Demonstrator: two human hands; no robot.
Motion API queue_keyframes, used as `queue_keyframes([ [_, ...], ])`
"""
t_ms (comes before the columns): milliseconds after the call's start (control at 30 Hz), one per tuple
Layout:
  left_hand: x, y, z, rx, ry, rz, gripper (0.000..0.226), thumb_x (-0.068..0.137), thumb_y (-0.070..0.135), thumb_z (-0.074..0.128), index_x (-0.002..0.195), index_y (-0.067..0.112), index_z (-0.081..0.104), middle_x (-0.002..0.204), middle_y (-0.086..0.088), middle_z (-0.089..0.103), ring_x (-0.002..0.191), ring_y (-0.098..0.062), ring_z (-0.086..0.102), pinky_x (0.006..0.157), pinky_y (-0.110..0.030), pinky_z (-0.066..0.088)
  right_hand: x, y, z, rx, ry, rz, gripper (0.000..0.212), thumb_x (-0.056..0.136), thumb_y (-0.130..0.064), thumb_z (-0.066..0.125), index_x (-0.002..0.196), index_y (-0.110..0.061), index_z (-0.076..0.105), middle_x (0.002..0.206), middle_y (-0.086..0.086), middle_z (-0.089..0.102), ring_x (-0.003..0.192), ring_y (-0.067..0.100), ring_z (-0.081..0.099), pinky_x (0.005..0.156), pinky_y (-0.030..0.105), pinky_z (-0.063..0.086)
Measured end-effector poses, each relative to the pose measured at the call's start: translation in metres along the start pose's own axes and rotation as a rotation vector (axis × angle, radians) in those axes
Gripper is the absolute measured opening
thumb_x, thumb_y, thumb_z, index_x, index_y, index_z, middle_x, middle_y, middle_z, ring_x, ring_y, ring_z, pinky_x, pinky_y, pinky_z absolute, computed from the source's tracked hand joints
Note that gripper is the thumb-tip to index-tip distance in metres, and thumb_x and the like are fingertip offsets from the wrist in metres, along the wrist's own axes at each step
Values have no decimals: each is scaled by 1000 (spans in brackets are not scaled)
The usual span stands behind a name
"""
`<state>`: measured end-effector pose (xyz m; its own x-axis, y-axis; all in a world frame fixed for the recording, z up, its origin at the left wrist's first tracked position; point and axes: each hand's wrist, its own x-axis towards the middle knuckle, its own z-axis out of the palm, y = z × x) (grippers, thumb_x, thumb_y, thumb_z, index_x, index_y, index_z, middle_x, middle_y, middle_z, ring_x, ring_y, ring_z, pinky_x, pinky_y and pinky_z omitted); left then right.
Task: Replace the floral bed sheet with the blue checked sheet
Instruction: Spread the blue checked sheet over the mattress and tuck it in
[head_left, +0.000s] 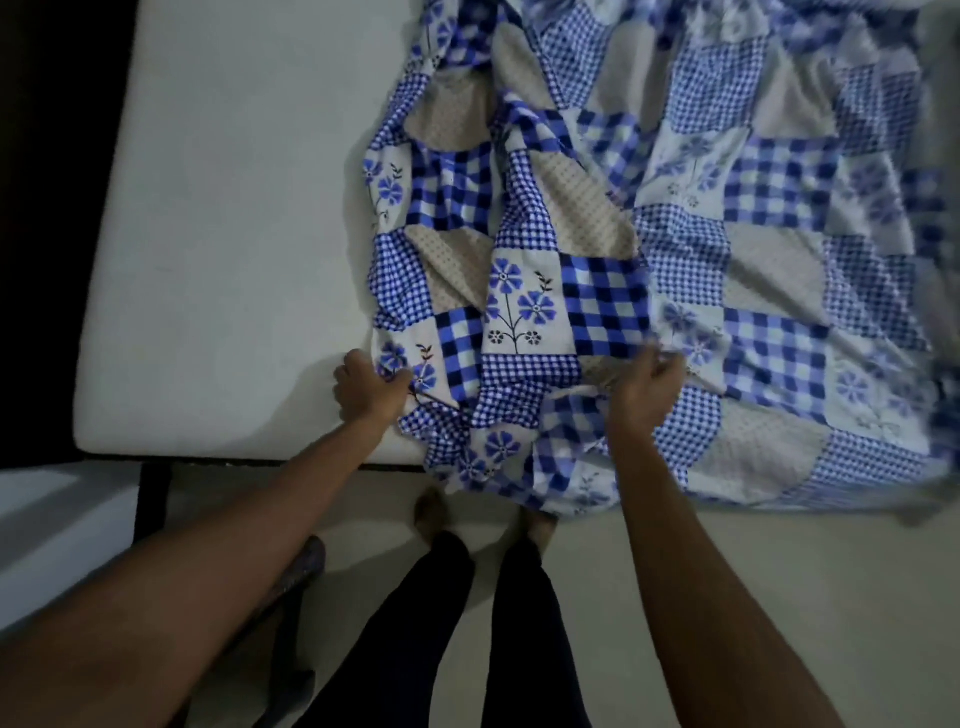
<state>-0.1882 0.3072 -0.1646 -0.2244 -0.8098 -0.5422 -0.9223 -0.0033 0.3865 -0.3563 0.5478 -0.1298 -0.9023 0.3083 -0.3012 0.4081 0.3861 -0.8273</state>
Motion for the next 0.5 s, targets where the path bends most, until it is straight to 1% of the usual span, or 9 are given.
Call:
queue_keyframes([
  [67, 7, -1, 2, -76, -92, -11, 57, 86, 42, 70, 125, 7, 46, 120, -13, 58, 106, -33, 59, 88, -42, 51, -23, 16, 15, -184, -218, -189, 54, 92, -51, 64, 129, -13, 51, 117, 5, 50, 108, 24, 54, 91, 36, 48],
  [100, 8, 1, 4, -115, -126, -13, 48, 89, 41, 65, 121, 6, 52, 114, -12, 62, 100, -31, 62, 84, -40, 52, -37, 21, 22, -289, -312, -282, 67, 85, -60, 68, 135, -20, 47, 125, 6, 48, 114, 24, 53, 91, 35, 47],
  [167, 7, 7, 8, -205, -139, -14, 35, 94, 37, 56, 108, 5, 63, 101, -14, 68, 90, -31, 64, 76, -37, 50, -65, 30, 35, -526, -447, -436, 94, 71, -75, 69, 146, -32, 32, 144, 9, 40, 129, 30, 46, 93, 40, 47],
  [233, -2, 15, 9, -401, -140, -46, 33, 98, 33, 48, 108, 7, 64, 93, -10, 65, 85, -28, 61, 71, -34, 46, -86, 40, 46, -755, -541, -532, 102, 68, -73, 71, 149, -37, 22, 150, 11, 31, 127, 36, 47, 90, 49, 51],
  [267, -6, 18, 11, -503, -153, -70, 33, 98, 32, 44, 111, 8, 64, 94, -7, 66, 87, -27, 62, 73, -35, 49, -91, 44, 50, -821, -582, -562, 93, 72, -62, 74, 147, -36, 25, 146, 11, 33, 121, 39, 52, 86, 51, 55],
  [300, -8, 21, 13, -573, -151, -80, 36, 97, 32, 42, 114, 9, 64, 100, -8, 68, 92, -28, 64, 78, -39, 53, -90, 45, 51, -834, -626, -569, 77, 78, -46, 74, 142, -32, 34, 139, 10, 37, 114, 39, 56, 82, 49, 56],
  [367, -17, 26, 16, -590, -113, -91, 40, 100, 32, 37, 123, 9, 60, 118, -14, 66, 105, -33, 63, 90, -46, 52, -74, 42, 46, -733, -678, -526, 38, 85, -13, 63, 122, -18, 57, 125, 10, 47, 102, 35, 60, 76, 40, 54],
  [433, -25, 28, 18, -515, -16, -54, 41, 105, 30, 34, 131, 4, 53, 129, -19, 58, 115, -35, 57, 97, -45, 47, -48, 33, 30, -705, -633, -474, 21, 85, -2, 56, 98, -10, 70, 110, 11, 57, 92, 33, 62, 72, 34, 46],
  [500, -30, 26, 16, -468, 26, 6, 41, 106, 29, 33, 132, 3, 51, 134, -19, 55, 119, -34, 55, 99, -43, 44, -13, 33, 3, -767, -573, -420, 20, 88, -5, 56, 87, -8, 75, 104, 12, 63, 89, 34, 64, 77, 35, 48],
])
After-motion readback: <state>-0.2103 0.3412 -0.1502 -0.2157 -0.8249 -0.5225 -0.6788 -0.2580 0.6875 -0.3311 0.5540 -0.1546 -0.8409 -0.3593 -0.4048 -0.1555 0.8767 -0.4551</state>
